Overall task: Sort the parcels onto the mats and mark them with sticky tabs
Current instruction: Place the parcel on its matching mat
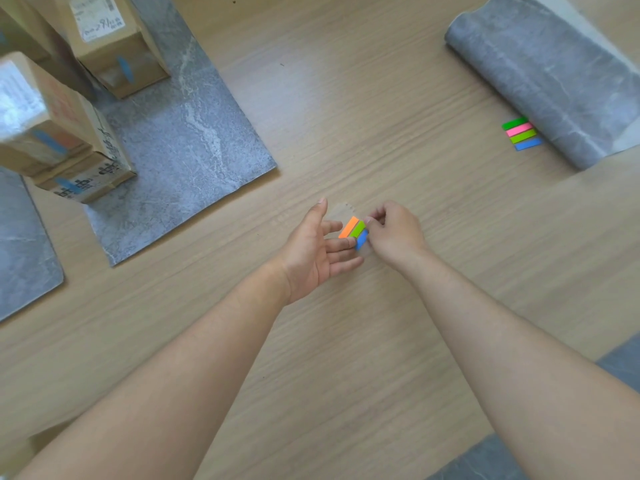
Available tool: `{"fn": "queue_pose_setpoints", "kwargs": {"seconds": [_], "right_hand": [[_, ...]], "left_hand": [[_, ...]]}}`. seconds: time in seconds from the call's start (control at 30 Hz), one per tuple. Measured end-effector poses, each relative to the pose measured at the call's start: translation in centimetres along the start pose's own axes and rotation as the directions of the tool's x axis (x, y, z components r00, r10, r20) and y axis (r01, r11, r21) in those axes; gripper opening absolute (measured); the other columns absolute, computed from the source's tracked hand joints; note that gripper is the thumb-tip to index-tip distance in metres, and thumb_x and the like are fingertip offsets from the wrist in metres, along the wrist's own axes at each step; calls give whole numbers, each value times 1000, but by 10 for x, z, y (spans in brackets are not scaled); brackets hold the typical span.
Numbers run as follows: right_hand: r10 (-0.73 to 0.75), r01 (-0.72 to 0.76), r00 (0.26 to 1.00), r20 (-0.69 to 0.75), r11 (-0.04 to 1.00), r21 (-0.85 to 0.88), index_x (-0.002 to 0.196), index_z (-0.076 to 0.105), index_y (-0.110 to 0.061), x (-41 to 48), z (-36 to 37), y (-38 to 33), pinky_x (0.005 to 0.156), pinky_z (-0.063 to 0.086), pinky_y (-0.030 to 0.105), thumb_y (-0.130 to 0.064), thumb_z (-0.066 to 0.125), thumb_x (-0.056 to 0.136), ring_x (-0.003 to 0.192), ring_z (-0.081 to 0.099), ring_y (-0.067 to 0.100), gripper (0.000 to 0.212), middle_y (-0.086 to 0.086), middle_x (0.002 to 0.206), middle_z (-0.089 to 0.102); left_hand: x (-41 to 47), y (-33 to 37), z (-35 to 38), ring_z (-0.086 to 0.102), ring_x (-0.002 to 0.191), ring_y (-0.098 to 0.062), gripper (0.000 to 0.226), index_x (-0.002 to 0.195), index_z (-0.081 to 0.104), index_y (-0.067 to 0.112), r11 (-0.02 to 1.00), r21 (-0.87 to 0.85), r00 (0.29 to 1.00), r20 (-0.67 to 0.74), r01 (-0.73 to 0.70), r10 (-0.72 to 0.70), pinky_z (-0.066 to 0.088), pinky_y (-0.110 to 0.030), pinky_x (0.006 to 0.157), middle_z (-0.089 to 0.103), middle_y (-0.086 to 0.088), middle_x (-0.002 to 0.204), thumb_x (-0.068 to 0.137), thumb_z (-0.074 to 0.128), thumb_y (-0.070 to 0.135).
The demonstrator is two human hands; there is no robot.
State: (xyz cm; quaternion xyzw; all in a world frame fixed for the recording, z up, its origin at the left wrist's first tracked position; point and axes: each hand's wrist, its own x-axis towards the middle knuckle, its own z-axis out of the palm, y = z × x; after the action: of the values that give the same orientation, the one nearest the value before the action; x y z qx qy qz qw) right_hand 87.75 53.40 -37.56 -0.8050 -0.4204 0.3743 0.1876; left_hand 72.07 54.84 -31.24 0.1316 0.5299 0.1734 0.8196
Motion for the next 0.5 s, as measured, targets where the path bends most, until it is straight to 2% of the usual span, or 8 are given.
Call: {"fn": "queue_pose_setpoints", "kwargs": {"seconds": [0.1, 0.17, 0.2, 0.27, 0.37, 0.4, 0.5], "right_hand": [[158, -94, 975, -158, 931, 354, 84, 55, -26, -1, -1, 4, 86, 60, 48, -37, 57, 90, 85, 74, 25, 13, 3, 87, 73], [242, -91, 947, -212, 833, 546, 90, 58, -20, -13, -5, -1, 80, 62, 39, -24, 58, 99, 75, 75, 18, 10, 5, 84, 72], [231, -52, 946, -229, 802, 595, 92, 60, -17, -20, -6, -4, 75, 62, 33, -18, 60, 100, 73, 74, 16, 9, 8, 86, 72], [103, 76, 961, -258, 794, 603, 89, 63, -18, -33, -7, -7, 68, 59, 25, -14, 65, 99, 76, 74, 20, 11, 10, 88, 72], [-81, 233, 952, -294, 815, 530, 83, 68, -26, -49, -10, -11, 72, 60, 32, -16, 72, 93, 77, 72, 18, 15, -5, 87, 72], [-142, 284, 939, -313, 834, 472, 83, 70, -27, -54, -11, -12, 74, 59, 32, -17, 74, 92, 78, 72, 17, 14, -6, 89, 71], [-356, 461, 871, -338, 832, 310, 88, 76, -19, -70, -15, -18, 74, 50, 17, -13, 77, 89, 84, 66, 4, 6, -1, 92, 67]], "left_hand": [[0, 1, 2, 55, 128, -38, 84, 154, 28, 4, 1000, -4, 1000, 5, 19, -19, 60, -42, 89, 47, -33, 141, 97, 42, 64], [-2, -2, 3, 55, 128, -38, 80, 151, 33, 4, 1000, 8, 1000, 6, 15, -15, 60, -42, 88, 47, -33, 141, 98, 41, 64], [-3, -3, 3, 57, 126, -37, 74, 146, 40, 4, 1000, 26, 1000, -1, -5, 5, 61, -41, 86, 50, -33, 137, 99, 41, 61], [-6, -6, 2, 65, 114, -37, 55, 127, 56, -2, 989, 105, 993, -43, -101, 106, 61, -40, 84, 62, -32, 123, 103, 46, 47], [-15, -7, -4, 71, 101, -38, 24, 107, 69, -7, 933, 268, 954, -116, -240, 278, 61, -37, 86, 72, -27, 107, 98, 59, 13], [-20, -5, -5, 72, 98, -36, 20, 105, 70, -6, 919, 296, 944, -119, -261, 306, 61, -36, 86, 73, -24, 103, 96, 63, 10], [-36, 2, -6, 69, 88, -27, 18, 103, 72, -5, 900, 316, 930, -114, -300, 350, 61, -33, 85, 72, -18, 94, 94, 66, 10]]}}
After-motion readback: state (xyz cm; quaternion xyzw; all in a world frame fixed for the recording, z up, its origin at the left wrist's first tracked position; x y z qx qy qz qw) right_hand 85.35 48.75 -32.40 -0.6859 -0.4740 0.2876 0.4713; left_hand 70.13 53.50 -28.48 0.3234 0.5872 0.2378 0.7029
